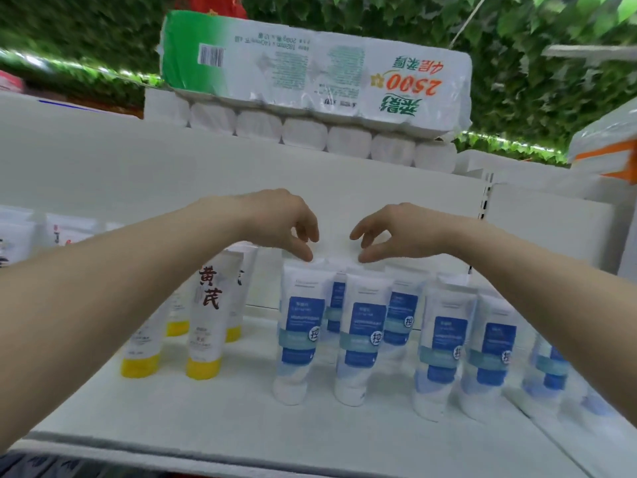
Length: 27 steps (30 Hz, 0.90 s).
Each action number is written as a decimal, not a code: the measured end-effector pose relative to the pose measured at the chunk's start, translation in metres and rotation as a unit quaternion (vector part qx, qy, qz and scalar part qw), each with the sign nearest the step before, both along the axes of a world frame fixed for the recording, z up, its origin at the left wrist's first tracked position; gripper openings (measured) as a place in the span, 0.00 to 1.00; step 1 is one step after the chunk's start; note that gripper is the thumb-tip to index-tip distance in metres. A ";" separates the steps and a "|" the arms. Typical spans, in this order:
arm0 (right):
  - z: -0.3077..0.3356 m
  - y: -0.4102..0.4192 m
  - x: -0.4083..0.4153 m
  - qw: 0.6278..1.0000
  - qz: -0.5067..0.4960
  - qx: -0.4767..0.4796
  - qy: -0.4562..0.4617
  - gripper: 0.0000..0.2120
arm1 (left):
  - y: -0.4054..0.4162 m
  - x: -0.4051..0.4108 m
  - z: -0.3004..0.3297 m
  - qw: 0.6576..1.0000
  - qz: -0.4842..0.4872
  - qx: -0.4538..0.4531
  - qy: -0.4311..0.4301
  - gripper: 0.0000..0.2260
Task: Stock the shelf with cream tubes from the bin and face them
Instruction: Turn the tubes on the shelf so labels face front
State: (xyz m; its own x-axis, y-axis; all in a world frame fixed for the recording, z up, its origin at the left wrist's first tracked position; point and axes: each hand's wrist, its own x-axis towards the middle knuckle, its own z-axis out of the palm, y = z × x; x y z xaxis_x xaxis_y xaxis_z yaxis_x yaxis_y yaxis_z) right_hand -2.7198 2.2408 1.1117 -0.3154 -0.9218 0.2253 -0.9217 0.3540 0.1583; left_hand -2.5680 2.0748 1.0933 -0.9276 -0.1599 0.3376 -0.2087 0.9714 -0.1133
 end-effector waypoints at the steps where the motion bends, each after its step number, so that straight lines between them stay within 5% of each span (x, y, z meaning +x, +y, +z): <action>1: 0.000 -0.003 -0.003 1.000 0.005 0.015 -0.012 0.22 | 0.002 -0.004 -0.001 1.000 0.002 0.003 -0.016 0.16; 11: -0.014 -0.027 -0.004 0.997 0.051 0.059 -0.004 0.05 | -0.002 -0.023 -0.013 0.997 0.040 -0.049 -0.047 0.09; 17: -0.015 -0.031 -0.002 0.999 0.023 0.049 0.000 0.15 | -0.011 -0.022 -0.011 0.996 0.038 -0.066 -0.053 0.05; 27: -0.014 -0.038 -0.009 0.998 0.004 0.038 -0.055 0.12 | -0.030 -0.026 -0.013 0.998 0.026 -0.030 -0.046 0.08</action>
